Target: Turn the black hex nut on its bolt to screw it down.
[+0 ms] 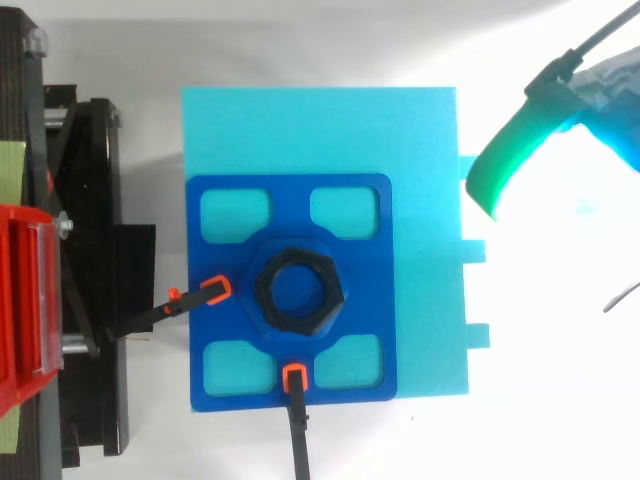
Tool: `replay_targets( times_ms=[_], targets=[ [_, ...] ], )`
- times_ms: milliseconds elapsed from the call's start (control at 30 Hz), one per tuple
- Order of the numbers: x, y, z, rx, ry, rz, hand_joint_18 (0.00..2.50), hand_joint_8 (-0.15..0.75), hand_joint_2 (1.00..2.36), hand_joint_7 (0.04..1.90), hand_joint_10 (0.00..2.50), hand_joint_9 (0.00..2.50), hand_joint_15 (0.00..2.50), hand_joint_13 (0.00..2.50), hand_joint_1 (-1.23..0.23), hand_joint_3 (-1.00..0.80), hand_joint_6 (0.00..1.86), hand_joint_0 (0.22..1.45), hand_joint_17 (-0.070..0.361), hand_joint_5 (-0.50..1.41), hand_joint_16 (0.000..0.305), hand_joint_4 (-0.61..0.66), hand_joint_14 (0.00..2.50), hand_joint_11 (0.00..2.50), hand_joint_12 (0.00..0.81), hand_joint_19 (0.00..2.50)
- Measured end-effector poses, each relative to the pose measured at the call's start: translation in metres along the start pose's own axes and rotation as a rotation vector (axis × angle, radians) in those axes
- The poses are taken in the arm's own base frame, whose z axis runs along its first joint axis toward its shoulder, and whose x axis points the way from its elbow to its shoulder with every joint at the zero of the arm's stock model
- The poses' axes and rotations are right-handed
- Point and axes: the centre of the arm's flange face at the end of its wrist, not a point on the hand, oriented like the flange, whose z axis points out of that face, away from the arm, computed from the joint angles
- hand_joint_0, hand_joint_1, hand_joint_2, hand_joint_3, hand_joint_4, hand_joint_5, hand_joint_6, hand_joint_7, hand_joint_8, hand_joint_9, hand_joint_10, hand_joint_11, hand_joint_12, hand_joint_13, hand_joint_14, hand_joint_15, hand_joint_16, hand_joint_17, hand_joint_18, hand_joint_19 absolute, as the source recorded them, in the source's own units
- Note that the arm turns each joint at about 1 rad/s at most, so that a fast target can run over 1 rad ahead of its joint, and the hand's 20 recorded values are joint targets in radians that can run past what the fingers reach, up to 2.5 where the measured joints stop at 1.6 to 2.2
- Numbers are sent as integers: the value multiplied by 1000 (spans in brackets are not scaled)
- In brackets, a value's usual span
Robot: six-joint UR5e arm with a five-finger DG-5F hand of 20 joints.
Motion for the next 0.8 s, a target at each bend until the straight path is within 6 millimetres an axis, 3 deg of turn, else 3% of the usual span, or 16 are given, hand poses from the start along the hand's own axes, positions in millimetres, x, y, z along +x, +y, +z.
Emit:
replay_targets(
  times_ms=[500, 800],
  targets=[
    [4, -3, -4, 37, 27, -84, 479, 201, 1000, 716, 3, 586, 0, 496, -488, -500, 502, 512, 99, -183, 44, 155, 0, 86, 266, 160],
    [24, -4, 27, -50, -53, -243, 471, 203, 1000, 717, 3, 590, 0, 486, -492, -499, 502, 514, 99, -180, 44, 164, 0, 80, 267, 159]
  ],
)
